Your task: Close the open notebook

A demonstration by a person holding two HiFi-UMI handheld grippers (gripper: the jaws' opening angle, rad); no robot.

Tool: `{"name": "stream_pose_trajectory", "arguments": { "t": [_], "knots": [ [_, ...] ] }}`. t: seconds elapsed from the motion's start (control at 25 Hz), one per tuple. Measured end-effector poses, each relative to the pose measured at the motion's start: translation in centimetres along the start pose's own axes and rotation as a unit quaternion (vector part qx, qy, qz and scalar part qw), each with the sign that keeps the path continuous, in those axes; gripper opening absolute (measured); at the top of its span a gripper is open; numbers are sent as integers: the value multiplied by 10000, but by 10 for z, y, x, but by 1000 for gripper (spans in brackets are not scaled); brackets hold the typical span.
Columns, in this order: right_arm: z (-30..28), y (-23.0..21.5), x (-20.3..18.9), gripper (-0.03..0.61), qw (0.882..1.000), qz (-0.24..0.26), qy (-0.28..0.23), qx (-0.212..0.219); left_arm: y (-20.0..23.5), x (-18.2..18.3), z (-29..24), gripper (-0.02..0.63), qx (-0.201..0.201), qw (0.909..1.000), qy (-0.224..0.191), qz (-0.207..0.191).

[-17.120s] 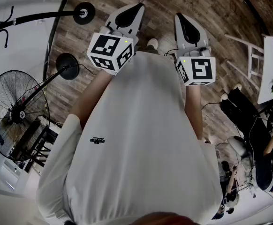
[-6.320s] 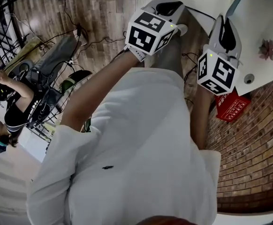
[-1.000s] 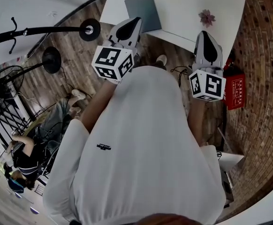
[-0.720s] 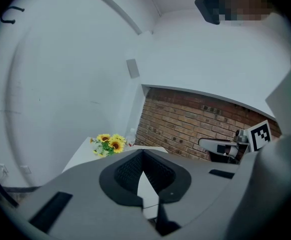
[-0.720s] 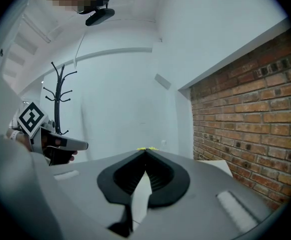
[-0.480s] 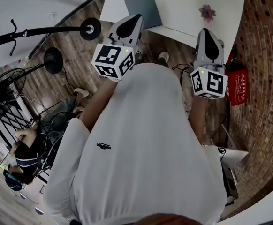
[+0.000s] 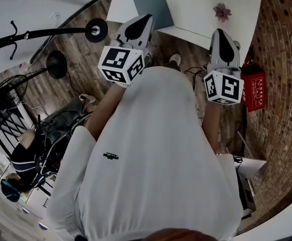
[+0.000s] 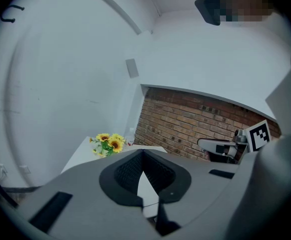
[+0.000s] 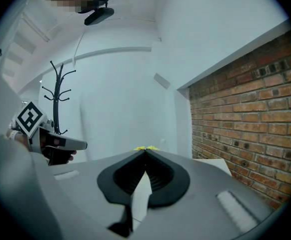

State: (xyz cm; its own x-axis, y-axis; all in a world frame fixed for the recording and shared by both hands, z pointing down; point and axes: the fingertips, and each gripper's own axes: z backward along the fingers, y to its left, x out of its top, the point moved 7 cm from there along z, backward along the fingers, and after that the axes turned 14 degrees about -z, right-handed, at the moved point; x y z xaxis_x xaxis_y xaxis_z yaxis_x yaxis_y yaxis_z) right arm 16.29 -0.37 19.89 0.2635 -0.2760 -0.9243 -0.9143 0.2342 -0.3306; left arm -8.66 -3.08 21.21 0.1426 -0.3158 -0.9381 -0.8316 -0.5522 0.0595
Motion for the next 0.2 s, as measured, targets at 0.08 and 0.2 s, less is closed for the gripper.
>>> {"name": "stream_pose_trajectory", "arguments": {
  "t": [0.08, 0.2],
  "knots": [
    [0, 0, 0, 12, 10000, -1, 3, -3, 0, 0, 0, 9, 0, 10000, -1, 2],
    [-1, 0, 0, 12, 10000, -2, -8, -10, 1, 0, -1, 9, -3, 10000, -12, -3]
  ]
}}
